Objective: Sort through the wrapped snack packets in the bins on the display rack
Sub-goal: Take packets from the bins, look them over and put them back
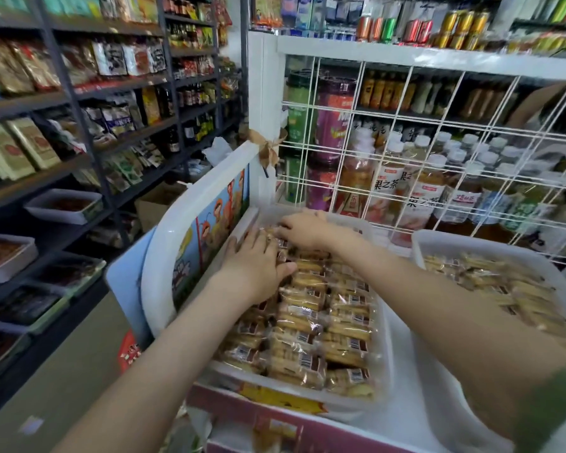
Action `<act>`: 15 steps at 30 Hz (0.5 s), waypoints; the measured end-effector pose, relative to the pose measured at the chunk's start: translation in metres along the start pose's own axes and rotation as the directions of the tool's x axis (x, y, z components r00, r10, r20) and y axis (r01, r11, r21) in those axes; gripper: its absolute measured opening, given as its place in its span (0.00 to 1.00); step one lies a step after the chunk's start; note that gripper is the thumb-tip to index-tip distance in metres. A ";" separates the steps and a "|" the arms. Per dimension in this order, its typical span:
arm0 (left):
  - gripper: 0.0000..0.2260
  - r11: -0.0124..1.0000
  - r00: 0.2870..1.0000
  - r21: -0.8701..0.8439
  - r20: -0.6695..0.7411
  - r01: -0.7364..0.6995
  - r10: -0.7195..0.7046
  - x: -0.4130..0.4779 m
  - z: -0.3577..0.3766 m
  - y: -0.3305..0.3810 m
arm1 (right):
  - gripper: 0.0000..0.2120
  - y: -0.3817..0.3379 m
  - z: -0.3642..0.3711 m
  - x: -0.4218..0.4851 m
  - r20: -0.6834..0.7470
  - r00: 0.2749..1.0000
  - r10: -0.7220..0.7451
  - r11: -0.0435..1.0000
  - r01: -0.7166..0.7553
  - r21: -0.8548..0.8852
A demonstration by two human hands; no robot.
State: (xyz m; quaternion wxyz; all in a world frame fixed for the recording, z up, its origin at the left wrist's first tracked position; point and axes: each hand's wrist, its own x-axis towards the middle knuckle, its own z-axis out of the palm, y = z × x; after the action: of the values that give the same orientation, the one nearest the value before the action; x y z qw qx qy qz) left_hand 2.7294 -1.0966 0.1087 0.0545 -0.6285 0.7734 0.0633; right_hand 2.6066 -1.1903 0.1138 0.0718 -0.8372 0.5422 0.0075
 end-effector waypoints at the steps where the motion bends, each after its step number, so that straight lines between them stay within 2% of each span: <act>1: 0.31 1.000 1.000 0.003 -0.002 0.000 0.000 0.001 0.001 0.000 | 0.18 -0.001 0.000 -0.003 -0.043 0.999 0.004 1.000 -0.003 0.029; 4: 0.30 1.000 1.000 0.007 0.004 0.002 -0.002 -0.002 0.000 -0.002 | 0.16 -0.009 -0.008 -0.017 -0.128 0.992 -0.001 0.996 0.012 0.085; 7: 0.29 1.000 1.000 0.011 -0.013 0.001 -0.001 -0.017 -0.001 -0.004 | 0.18 -0.016 -0.019 -0.044 -0.116 0.993 -0.029 0.991 0.044 0.129; 11: 0.27 0.997 0.994 0.014 -0.073 -0.078 0.079 -0.051 0.008 -0.006 | 0.05 -0.022 -0.027 -0.100 -0.045 0.987 -0.155 0.962 0.161 0.220; 13: 0.26 0.992 0.982 -0.020 -0.143 -0.124 0.120 -0.072 0.013 -0.008 | 0.04 -0.027 -0.025 -0.132 -0.053 0.984 -0.172 0.963 0.180 0.202; 15: 0.24 0.979 0.949 -0.118 -0.290 -0.168 0.128 -0.094 0.022 -0.008 | 0.03 -0.033 -0.016 -0.159 -0.105 0.976 -0.192 0.955 0.211 0.207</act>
State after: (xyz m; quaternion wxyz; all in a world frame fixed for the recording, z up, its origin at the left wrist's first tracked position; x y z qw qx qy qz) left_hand 2.7569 -1.0043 0.1020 -0.1051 -0.5736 0.8117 0.0318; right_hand 2.5701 -1.0345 0.1475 0.1404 -0.8748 0.4540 -0.0942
